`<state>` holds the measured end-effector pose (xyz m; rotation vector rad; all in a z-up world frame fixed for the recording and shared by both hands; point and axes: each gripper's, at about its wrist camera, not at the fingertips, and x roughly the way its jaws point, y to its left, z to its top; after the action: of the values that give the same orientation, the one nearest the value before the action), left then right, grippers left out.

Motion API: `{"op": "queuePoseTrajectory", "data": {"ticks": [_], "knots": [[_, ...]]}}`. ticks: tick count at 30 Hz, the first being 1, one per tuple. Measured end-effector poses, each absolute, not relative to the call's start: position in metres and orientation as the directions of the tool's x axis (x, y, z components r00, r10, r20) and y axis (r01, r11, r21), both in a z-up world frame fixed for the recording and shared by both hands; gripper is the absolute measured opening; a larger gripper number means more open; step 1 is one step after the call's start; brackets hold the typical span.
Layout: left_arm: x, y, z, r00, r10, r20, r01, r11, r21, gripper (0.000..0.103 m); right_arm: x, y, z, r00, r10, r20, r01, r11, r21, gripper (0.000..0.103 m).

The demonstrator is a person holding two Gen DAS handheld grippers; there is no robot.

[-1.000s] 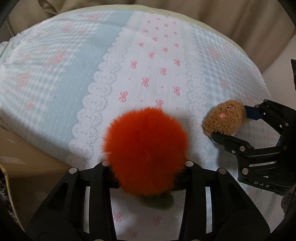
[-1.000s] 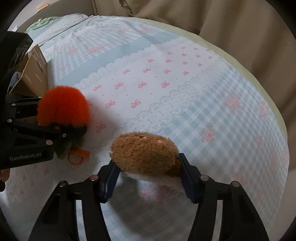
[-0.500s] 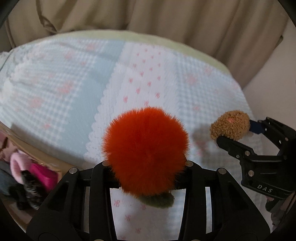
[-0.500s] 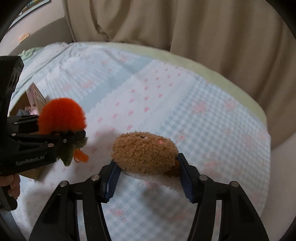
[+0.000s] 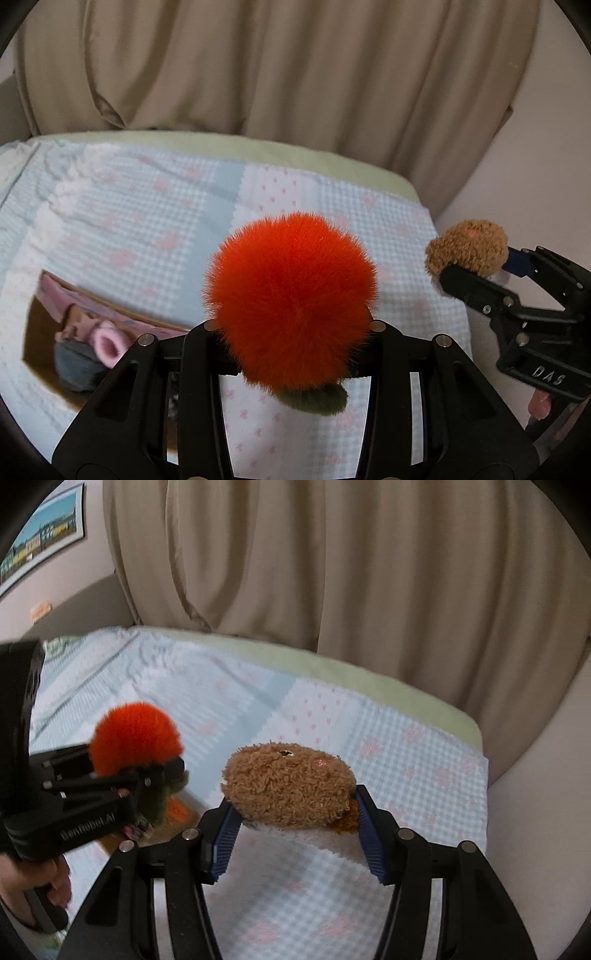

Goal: Organize soft objects
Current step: 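Carry the pompom and brown plush over the box with both tools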

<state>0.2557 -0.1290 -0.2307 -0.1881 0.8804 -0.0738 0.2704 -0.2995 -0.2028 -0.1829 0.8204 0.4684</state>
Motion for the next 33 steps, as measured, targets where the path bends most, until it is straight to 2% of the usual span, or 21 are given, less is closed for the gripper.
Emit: {"op": "queuePoseTrajectory", "data": {"ticks": [8, 15, 24, 33], "knots": [[0.205, -0.088, -0.164, 0.681, -0.125, -0.721, -0.008, 0.984, -0.179, 0.035, 0.226, -0.259, -0.144, 0.621, 0.35, -0.701, -0.451, 0.891, 0.045, 0.054], [0.171, -0.028, -0.139, 0.688, -0.114, -0.717, -0.019, 0.985, -0.174, 0.035, 0.19, -0.198, -0.13, 0.618, 0.356, -0.701, -0.436, 0.897, 0.072, 0.054], [0.147, 0.078, -0.15, 0.64, -0.117, -0.76, -0.004, 0.988, -0.155, 0.035, 0.166, -0.103, -0.146, 0.594, 0.327, -0.735, -0.34, 0.93, 0.138, 0.054], [0.152, 0.171, -0.192, 0.556, -0.11, -0.824, 0.033, 0.993, -0.11, 0.035, 0.171, -0.023, -0.191, 0.538, 0.275, -0.797, -0.223, 0.958, 0.18, 0.054]]}}
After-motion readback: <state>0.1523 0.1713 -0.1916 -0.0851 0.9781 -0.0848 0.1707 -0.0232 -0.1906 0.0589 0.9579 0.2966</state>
